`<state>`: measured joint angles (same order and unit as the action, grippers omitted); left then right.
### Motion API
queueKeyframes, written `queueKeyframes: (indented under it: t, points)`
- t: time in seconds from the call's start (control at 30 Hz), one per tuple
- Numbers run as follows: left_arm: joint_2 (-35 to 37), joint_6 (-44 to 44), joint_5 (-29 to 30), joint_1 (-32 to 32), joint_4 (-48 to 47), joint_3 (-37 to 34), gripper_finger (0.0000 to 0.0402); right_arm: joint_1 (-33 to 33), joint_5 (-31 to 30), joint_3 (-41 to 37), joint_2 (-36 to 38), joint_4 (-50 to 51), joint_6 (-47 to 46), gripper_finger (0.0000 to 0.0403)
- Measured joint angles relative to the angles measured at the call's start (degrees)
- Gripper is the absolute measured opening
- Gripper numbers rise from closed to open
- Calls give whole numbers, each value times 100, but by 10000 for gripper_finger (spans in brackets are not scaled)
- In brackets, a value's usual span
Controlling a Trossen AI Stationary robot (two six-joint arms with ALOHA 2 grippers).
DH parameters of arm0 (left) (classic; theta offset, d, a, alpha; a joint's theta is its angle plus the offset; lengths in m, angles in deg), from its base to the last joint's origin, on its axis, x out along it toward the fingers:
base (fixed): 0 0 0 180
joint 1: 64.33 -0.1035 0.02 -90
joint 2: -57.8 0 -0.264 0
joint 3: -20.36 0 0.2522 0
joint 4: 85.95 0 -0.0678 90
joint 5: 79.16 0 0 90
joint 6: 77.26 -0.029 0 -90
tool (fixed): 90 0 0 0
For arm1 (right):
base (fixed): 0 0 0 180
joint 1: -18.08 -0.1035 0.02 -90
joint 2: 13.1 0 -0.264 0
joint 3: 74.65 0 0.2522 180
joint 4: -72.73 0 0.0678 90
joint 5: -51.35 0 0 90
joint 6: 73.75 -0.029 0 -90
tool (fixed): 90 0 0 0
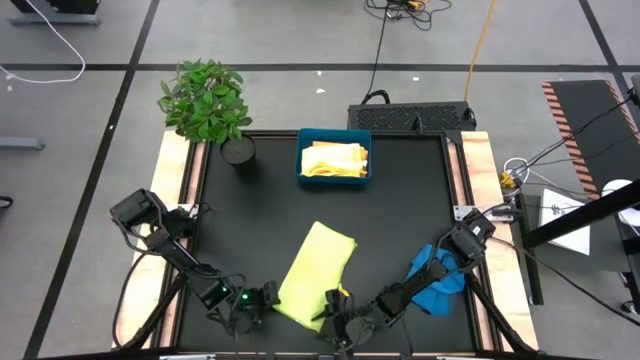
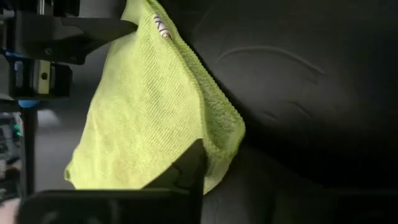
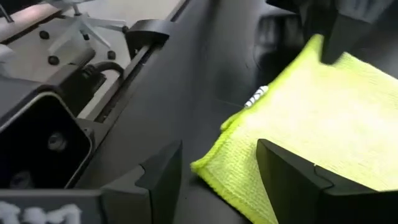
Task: Fold microfiber towels
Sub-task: Fold the green microfiber towel
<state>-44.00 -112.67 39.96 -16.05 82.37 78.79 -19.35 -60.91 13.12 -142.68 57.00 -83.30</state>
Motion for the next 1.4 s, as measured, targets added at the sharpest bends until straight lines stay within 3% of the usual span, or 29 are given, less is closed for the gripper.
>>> queueKeyframes:
  t: [0.2,0.5,0.77,1.03,1.4]
  points:
    - [-5,892,-15,-95,431,2,9,79,-160,11,9,137,-128,196]
    - [2,1496,122,-325,1235,2,6,81,-173,7,5,106,-174,195]
    - [11,2276,623,-478,1315,4,5,61,-204,3,5,102,-346,194]
    - [72,3172,1089,-594,1343,26,5,64,-957,-4,-7,141,-746,194]
    - [342,3891,1439,-848,1298,60,4,57,-1137,-6,-9,-64,-775,194]
